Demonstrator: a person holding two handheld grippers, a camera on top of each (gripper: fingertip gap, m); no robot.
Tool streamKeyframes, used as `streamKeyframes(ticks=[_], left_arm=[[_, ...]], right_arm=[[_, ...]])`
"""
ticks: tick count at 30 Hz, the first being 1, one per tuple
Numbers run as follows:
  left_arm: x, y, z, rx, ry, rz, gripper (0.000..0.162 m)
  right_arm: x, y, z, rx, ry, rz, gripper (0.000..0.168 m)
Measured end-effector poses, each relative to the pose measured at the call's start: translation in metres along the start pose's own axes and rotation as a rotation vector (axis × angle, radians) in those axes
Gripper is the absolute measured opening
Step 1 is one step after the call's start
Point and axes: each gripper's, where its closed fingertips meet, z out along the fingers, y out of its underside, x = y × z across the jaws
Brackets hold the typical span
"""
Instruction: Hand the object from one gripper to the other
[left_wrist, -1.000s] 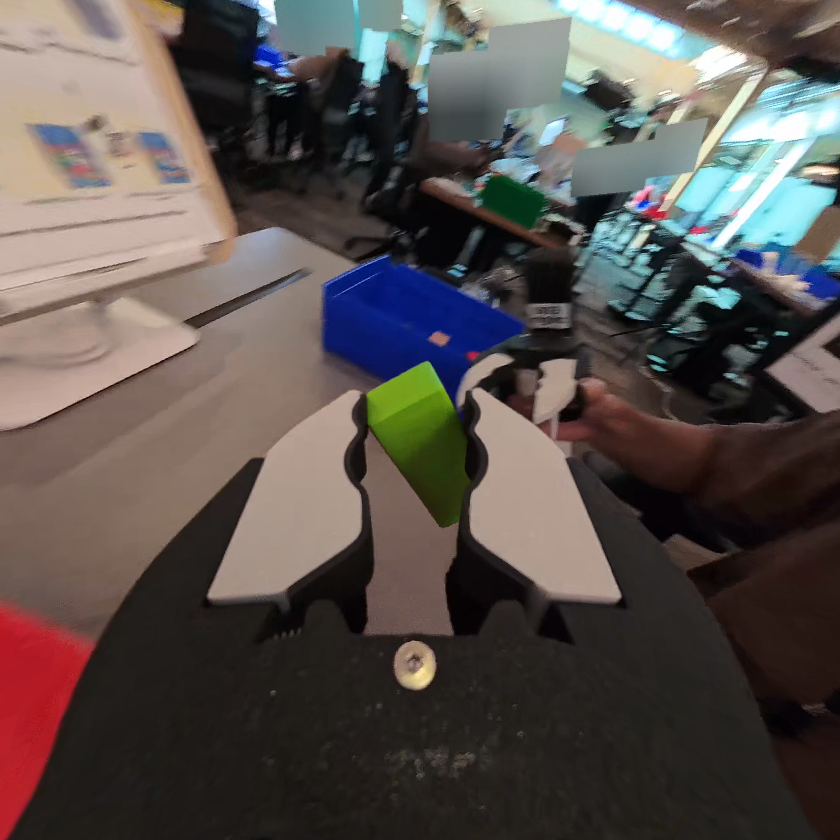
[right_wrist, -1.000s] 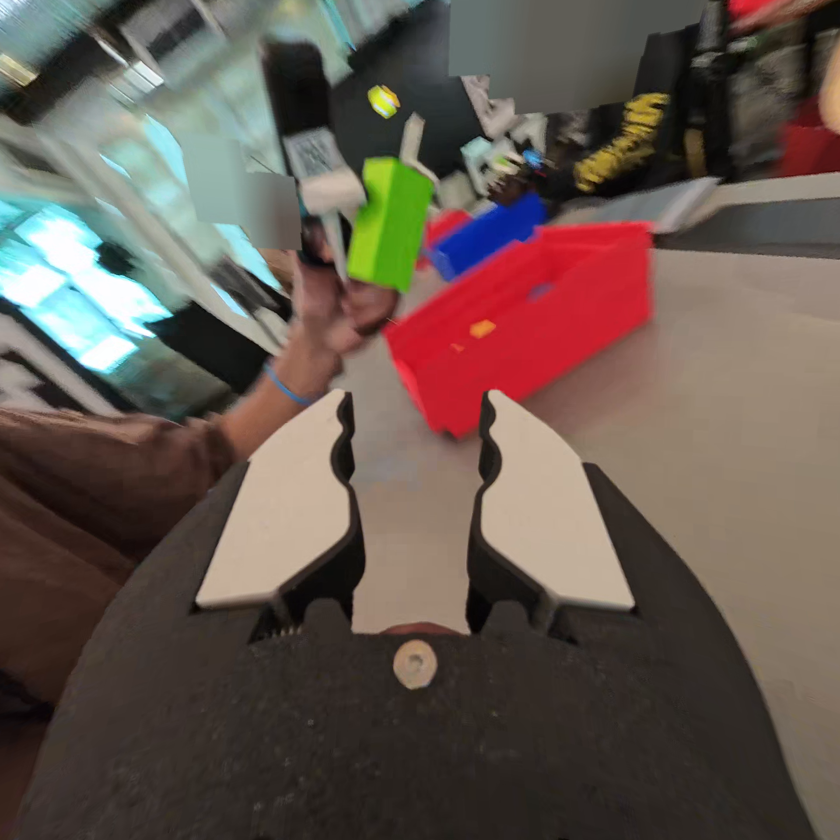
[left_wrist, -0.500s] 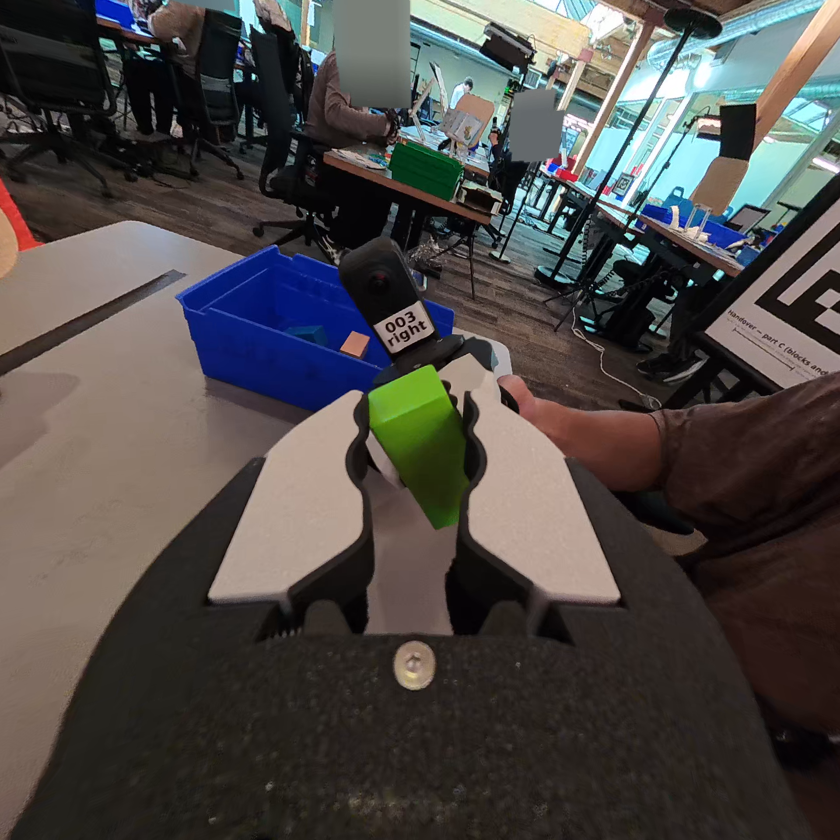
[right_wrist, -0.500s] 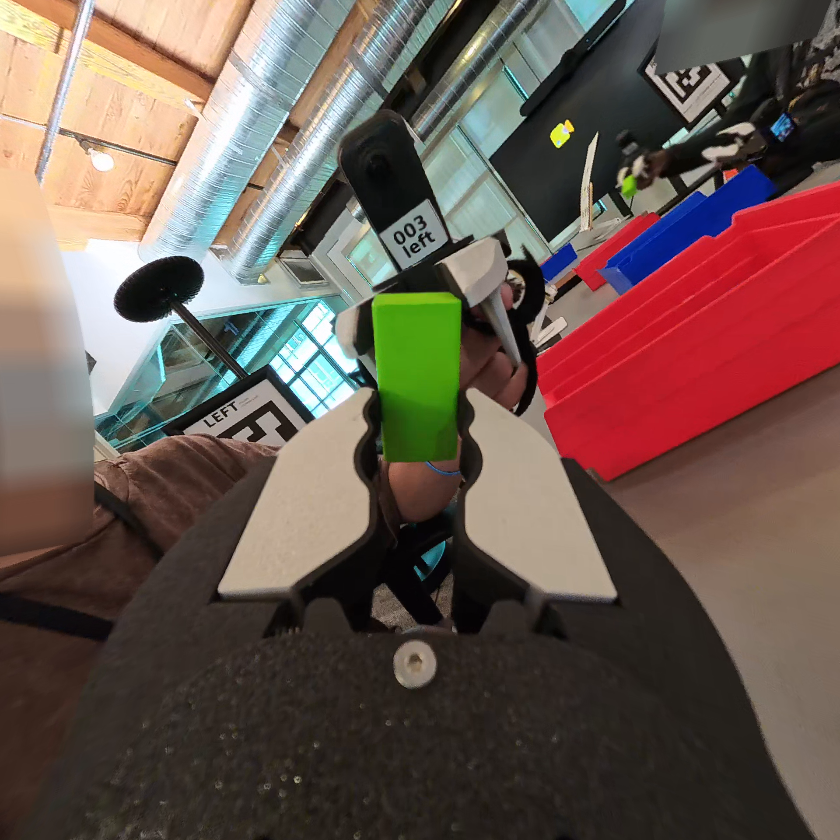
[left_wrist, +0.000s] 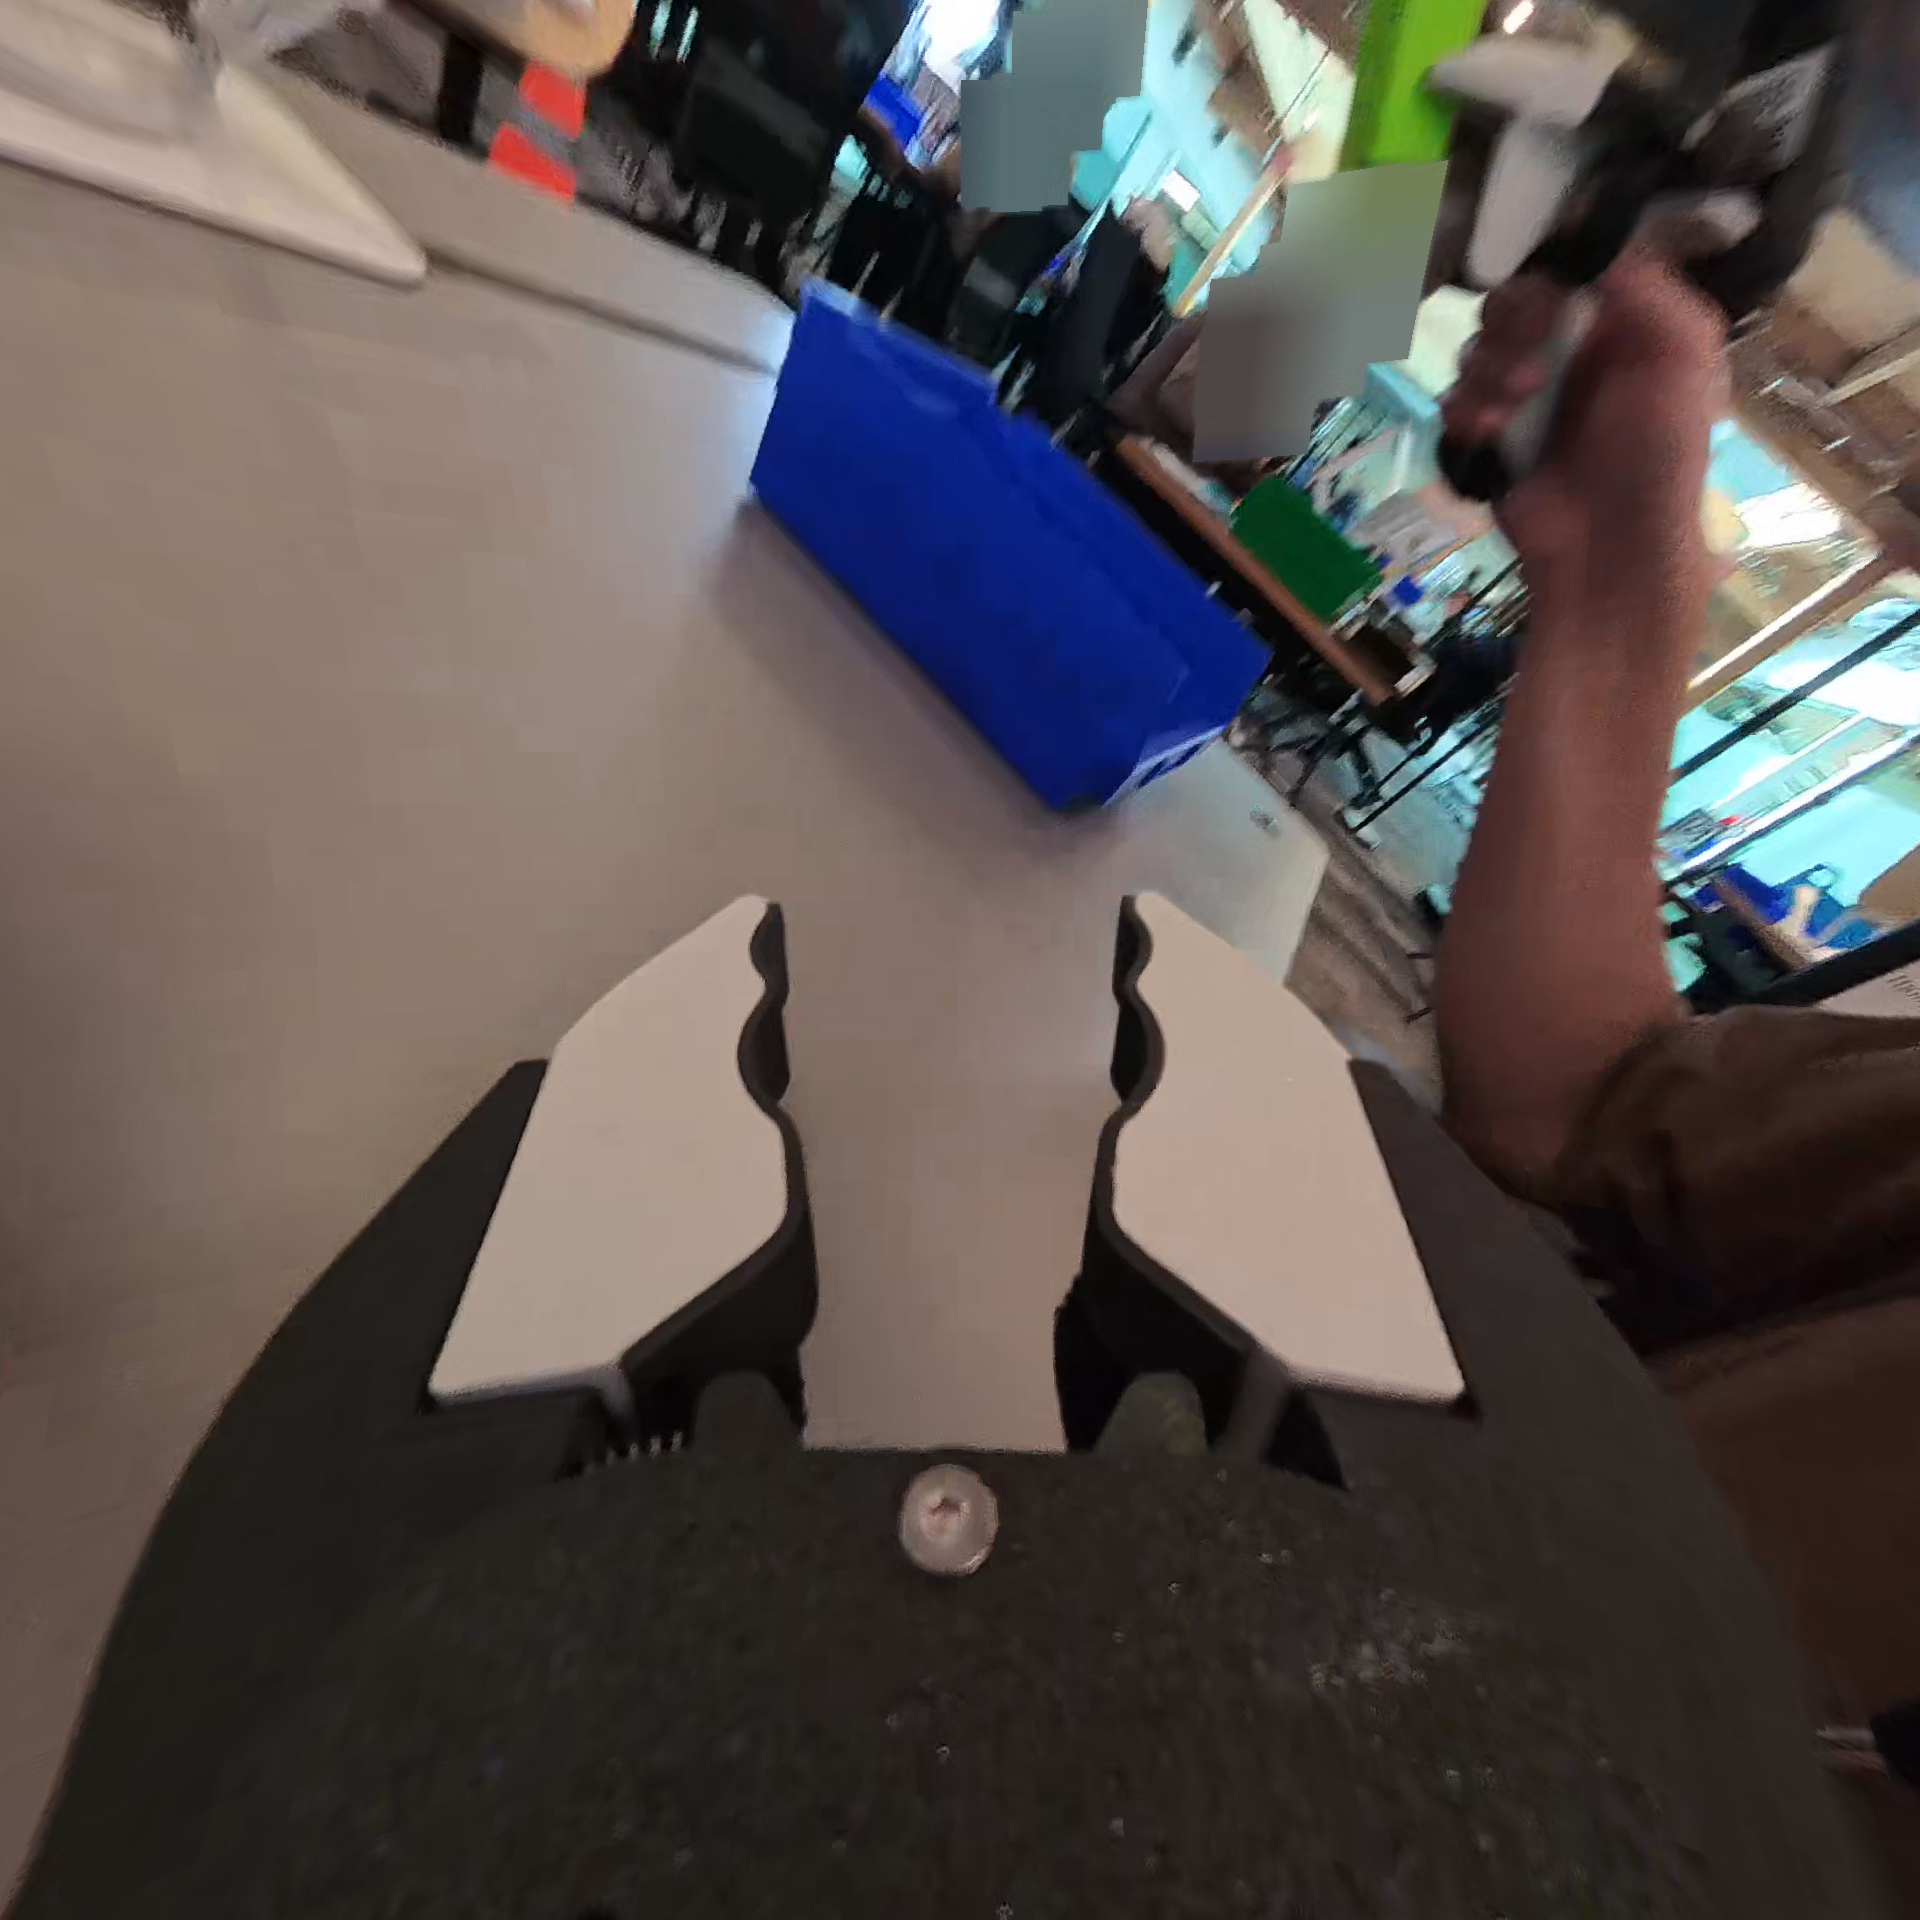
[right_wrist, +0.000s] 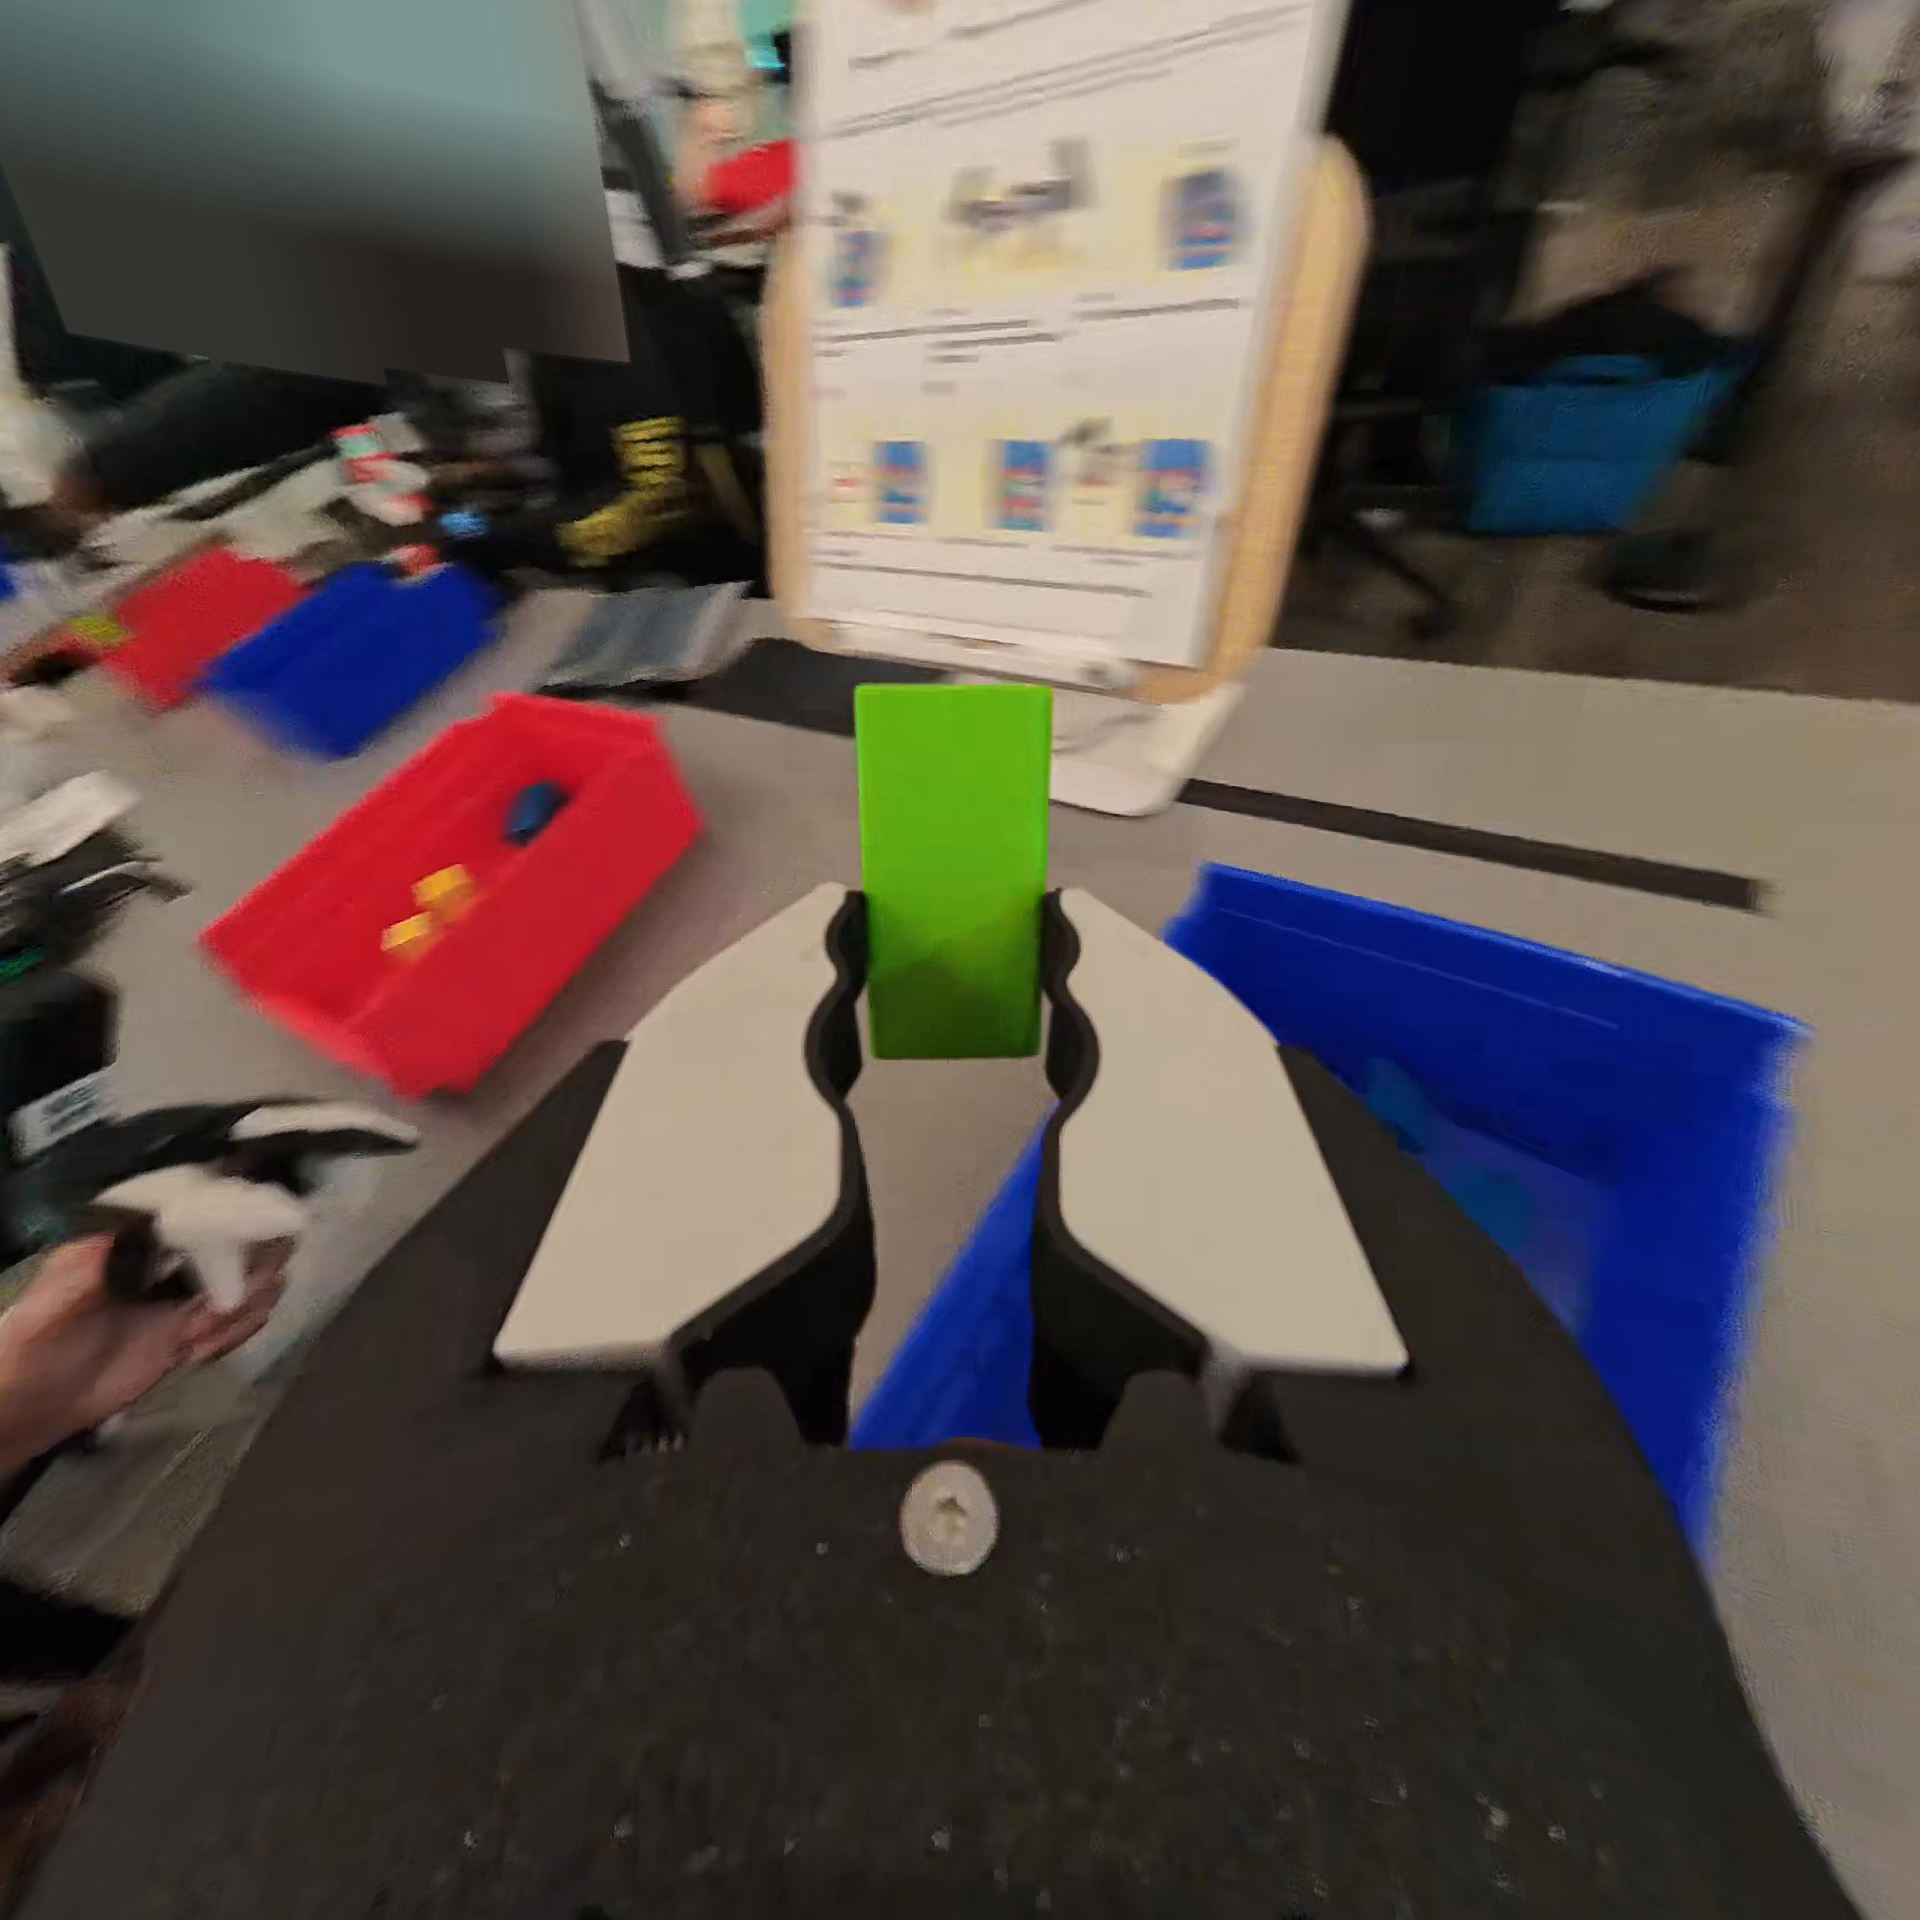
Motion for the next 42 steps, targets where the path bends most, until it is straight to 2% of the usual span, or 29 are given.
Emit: streamKeyframes(ticks=[5, 11, 14, 21, 29, 38, 42], left_arm=[[0.003, 0.012, 0.013, -0.086, 0.026, 0.034, 0.056], [0.009, 0.019, 0.018, -0.122, 0.037, 0.072, 0.054], [0.007, 0.022, 0.018, -0.15, 0.033, 0.082, 0.054], [0.006, 0.03, 0.018, -0.19, 0.047, 0.066, 0.054], [0.016, 0.034, 0.02, -0.217, 0.07, 0.094, 0.054], [0.021, 0.038, 0.02, -0.236, 0.085, 0.105, 0.054], [0.021, 0.037, 0.019, -0.23, 0.083, 0.107, 0.054]], right_arm=[[0.093, 0.043, 0.0, -0.179, 0.368, 0.086, 0.032], [0.178, 0.121, 0.065, -0.535, 0.51, 0.204, 0.033], [0.203, 0.153, 0.087, -0.693, 0.547, 0.234, 0.033], [0.225, 0.179, 0.107, -0.89, 0.641, 0.179, 0.033], [0.222, 0.193, 0.096, -1.075, 0.663, 0.183, 0.033], [0.227, 0.192, 0.112, -0.995, 0.65, 0.133, 0.032], [0.226, 0.193, 0.121, -0.91, 0.655, 0.183, 0.033]])
